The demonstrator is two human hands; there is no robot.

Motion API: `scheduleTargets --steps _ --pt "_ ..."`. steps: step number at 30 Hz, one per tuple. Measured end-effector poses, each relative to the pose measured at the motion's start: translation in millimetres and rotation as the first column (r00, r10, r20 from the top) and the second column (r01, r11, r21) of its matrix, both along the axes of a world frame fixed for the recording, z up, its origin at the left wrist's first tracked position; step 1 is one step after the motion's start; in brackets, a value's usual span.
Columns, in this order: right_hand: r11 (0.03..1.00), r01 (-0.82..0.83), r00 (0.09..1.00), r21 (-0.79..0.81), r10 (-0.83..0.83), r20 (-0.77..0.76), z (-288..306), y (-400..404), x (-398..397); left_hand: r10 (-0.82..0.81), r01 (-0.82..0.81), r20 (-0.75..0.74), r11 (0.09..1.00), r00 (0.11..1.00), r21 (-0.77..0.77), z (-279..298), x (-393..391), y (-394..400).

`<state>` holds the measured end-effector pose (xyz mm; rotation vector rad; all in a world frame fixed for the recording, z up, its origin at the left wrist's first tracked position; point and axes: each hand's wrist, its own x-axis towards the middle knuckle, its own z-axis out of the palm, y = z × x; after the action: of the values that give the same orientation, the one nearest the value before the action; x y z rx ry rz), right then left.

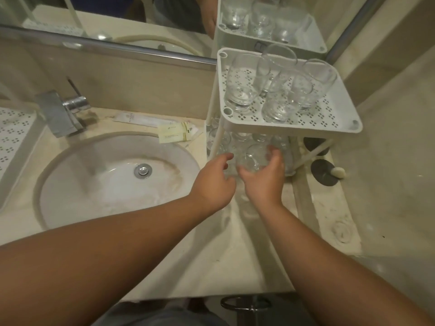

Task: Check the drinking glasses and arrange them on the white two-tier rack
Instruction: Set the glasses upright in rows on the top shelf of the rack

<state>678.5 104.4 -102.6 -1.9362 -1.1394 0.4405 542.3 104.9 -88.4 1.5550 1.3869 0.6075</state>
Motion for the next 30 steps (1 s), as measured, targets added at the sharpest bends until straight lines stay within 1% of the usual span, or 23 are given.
scheduleTargets --steps 3,7,11,16,19,25,30 --pt "1.0 0.03 0.999 0.008 -0.03 -0.013 10 -19 -5 -0.031 0.03 0.022 0.999 0.999 0.023 2 4 0" --pt "0.993 0.088 0.996 0.073 -0.089 -0.001 24 -34 -8 -0.072 0.064 0.102 0.994 0.992 0.085 9 11 -4" --pt "0.981 0.141 0.989 0.13 -0.145 0.018 42 -42 -4 -0.087 0.056 0.19 0.985 0.978 0.163 19 17 -6" --pt "0.967 0.151 0.983 0.207 -0.169 0.07 68 -45 5 -0.137 0.069 0.232 0.957 0.963 0.282 35 28 -7" --pt "0.955 0.152 0.977 0.256 -0.184 0.106 85 -43 11 -0.154 0.066 0.253 0.944 0.955 0.323 46 36 -5" --pt "0.933 0.154 0.971 0.324 -0.204 0.125 116 -29 23 -0.167 0.042 0.318 0.93 0.933 0.365 67 50 -3" --pt "0.917 0.168 0.959 0.362 -0.238 0.156 139 -19 34 -0.194 0.062 0.327 0.925 0.925 0.375 83 61 0"
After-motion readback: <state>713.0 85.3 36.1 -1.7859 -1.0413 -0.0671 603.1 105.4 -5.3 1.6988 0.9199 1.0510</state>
